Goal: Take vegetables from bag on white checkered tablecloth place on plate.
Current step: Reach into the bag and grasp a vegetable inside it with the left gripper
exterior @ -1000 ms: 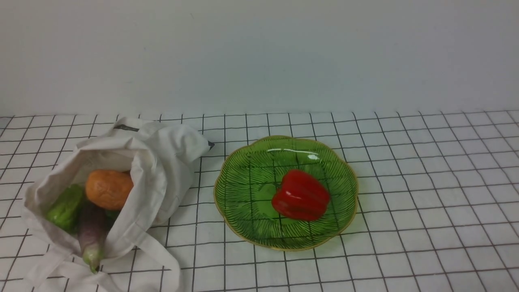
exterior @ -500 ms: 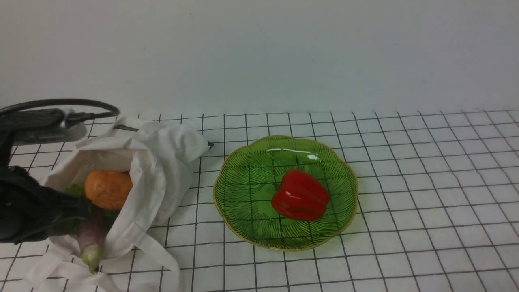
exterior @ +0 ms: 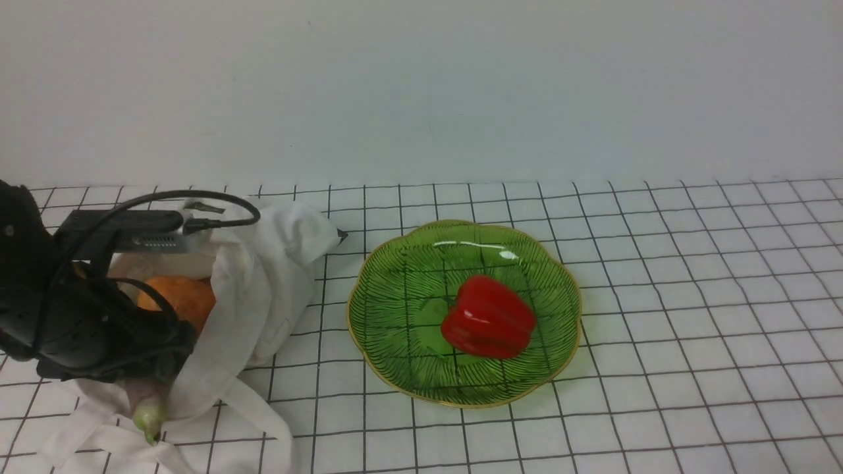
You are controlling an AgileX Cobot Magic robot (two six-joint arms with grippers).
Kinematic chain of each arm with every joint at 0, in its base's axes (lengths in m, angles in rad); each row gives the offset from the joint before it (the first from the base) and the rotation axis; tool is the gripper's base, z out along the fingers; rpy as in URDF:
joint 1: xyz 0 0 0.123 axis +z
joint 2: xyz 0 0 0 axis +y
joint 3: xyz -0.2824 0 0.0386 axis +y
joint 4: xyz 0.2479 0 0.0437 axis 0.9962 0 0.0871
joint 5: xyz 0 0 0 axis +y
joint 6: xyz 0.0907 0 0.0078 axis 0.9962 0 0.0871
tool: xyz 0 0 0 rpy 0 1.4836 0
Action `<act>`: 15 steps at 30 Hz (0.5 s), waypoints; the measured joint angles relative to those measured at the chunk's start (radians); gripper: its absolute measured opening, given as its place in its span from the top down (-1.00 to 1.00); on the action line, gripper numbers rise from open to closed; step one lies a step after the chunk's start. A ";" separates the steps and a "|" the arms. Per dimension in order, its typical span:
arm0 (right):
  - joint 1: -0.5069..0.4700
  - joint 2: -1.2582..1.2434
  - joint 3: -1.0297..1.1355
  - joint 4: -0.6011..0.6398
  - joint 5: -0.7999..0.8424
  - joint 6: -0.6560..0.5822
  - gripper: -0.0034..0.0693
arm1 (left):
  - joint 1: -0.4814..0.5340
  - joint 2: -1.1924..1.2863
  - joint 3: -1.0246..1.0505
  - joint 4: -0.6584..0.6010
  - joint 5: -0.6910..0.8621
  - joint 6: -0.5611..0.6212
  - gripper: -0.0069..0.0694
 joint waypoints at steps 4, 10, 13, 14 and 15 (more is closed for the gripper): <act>0.000 0.000 0.000 0.000 0.000 0.000 0.95 | 0.000 0.071 -0.003 0.023 -0.037 -0.025 -0.70; 0.000 0.000 0.000 0.000 0.000 0.000 0.95 | 0.000 0.134 -0.003 0.051 -0.053 -0.033 -0.57; 0.000 0.000 0.000 0.000 0.000 0.000 0.95 | 0.000 0.135 -0.003 0.051 -0.052 -0.033 -0.23; 0.000 0.000 0.000 0.000 0.000 0.000 0.95 | 0.000 0.134 -0.003 0.051 -0.051 -0.033 -0.13; 0.000 0.000 0.000 0.000 0.000 0.000 0.95 | 0.000 0.129 -0.003 0.052 -0.045 -0.033 0.10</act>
